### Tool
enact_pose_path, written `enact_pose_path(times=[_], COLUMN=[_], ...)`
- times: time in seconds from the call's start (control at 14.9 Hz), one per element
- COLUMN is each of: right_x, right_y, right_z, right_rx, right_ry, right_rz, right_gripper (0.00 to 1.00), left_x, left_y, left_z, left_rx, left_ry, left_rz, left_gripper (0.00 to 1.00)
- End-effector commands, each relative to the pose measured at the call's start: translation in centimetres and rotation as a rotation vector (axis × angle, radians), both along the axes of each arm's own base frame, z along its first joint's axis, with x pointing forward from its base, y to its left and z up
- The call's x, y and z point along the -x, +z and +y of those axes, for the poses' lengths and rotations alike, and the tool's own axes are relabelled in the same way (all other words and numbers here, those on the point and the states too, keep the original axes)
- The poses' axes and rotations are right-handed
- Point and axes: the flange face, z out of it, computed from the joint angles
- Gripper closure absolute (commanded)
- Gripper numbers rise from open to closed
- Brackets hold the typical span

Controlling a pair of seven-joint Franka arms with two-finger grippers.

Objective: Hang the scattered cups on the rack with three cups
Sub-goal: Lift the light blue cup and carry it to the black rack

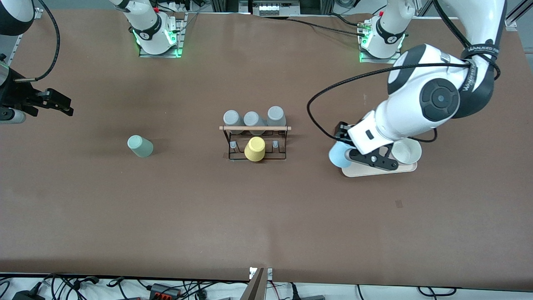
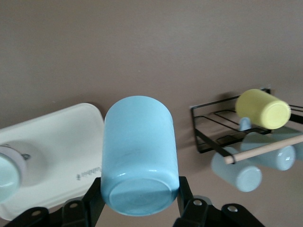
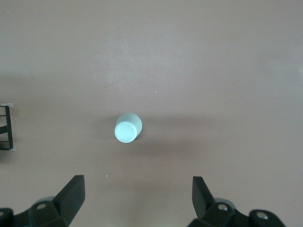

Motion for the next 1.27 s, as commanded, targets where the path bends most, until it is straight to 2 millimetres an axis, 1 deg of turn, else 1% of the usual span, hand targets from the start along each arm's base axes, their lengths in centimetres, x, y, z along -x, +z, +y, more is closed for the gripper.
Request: enact_pose_path(times=[0.0, 0.07, 0.13, 0.2, 0.34, 0.47, 0.6, 0.67, 0.8, 0.87, 1.01, 1.21], right_x=[0.0, 0.0, 0.0, 0.0, 0.0, 0.0, 0.0, 0.0, 0.0, 0.0, 0.0, 0.0], right_y=[0.3, 0.3, 0.2, 0.2, 0.1, 0.0, 0.0, 0.0, 0.0, -0.1, -0.2, -0.2], right_z=[0.2, 0.2, 0.2, 0.2, 0.2, 0.2, 0.2, 0.2, 0.1, 0.1, 0.1, -0.1], right_rx=[-0.006, -0.006, -0.009, -0.010, -0.010, -0.012, -0.012, -0.012, -0.013, -0.013, -0.013, -0.013], right_ry=[0.007, 0.007, 0.005, 0.004, 0.004, 0.003, 0.003, 0.003, 0.001, 0.000, 0.000, -0.005], right_rz=[-0.002, -0.002, -0.001, -0.001, 0.001, 0.002, 0.004, 0.004, 0.004, 0.004, 0.005, 0.005], right_gripper=[0.00, 0.00, 0.00, 0.00, 0.00, 0.00, 0.00, 0.00, 0.00, 0.00, 0.00, 0.00], left_x=[-1.2, -1.4, -1.8, -2.4, -2.5, -2.3, -2.4, -2.0, -1.8, -1.3, -0.8, -0.6], left_y=[-1.6, -2.0, -1.9, -2.1, -2.1, -2.1, -3.3, -4.1, -5.4, -5.9, -7.0, -7.8], left_z=[-3.4, -5.2, -6.6, -7.1, -8.0, -8.4, -8.9, -9.8, -10.3, -11.3, -12.4, -12.6], left_rx=[0.050, 0.058, 0.066, 0.071, 0.123, 0.165, 0.160, 0.155, 0.143, 0.139, 0.132, 0.129], left_ry=[0.073, 0.079, 0.107, 0.162, 0.215, 0.231, 0.247, 0.235, 0.214, 0.200, 0.186, 0.182], left_rz=[0.050, 0.054, 0.053, 0.063, 0.112, 0.153, 0.171, 0.182, 0.196, 0.205, 0.220, 0.238], left_gripper=[0.91, 0.94, 0.95, 0.95, 0.98, 0.99, 0.99, 0.99, 0.99, 0.99, 0.99, 0.99])
